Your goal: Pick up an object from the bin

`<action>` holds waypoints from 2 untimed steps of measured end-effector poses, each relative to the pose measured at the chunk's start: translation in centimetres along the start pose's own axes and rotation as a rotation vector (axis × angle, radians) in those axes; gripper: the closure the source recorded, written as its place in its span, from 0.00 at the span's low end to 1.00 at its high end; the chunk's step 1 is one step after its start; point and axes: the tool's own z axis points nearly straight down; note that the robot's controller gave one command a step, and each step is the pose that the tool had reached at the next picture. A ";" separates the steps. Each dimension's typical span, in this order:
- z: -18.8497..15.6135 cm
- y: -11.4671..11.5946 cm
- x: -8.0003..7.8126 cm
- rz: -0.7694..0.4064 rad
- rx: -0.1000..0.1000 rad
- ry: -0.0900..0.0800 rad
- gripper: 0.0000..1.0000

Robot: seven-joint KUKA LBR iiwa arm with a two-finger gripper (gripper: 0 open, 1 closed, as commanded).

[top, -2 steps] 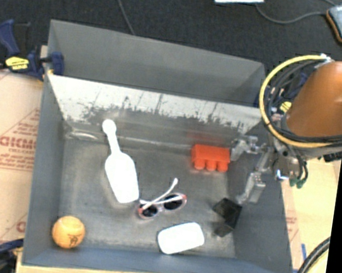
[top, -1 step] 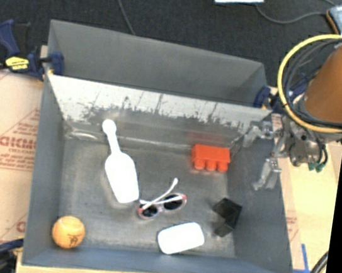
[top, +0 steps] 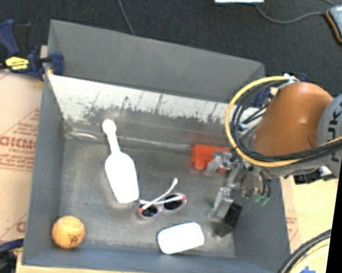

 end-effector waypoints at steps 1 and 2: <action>-2.4 -2.1 -0.6 -0.047 0.011 -0.030 0.00; 3.0 2.9 2.5 0.031 0.003 -0.013 1.00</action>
Offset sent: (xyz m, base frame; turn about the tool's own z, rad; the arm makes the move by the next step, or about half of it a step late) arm -0.0231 0.0317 -0.0295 0.0333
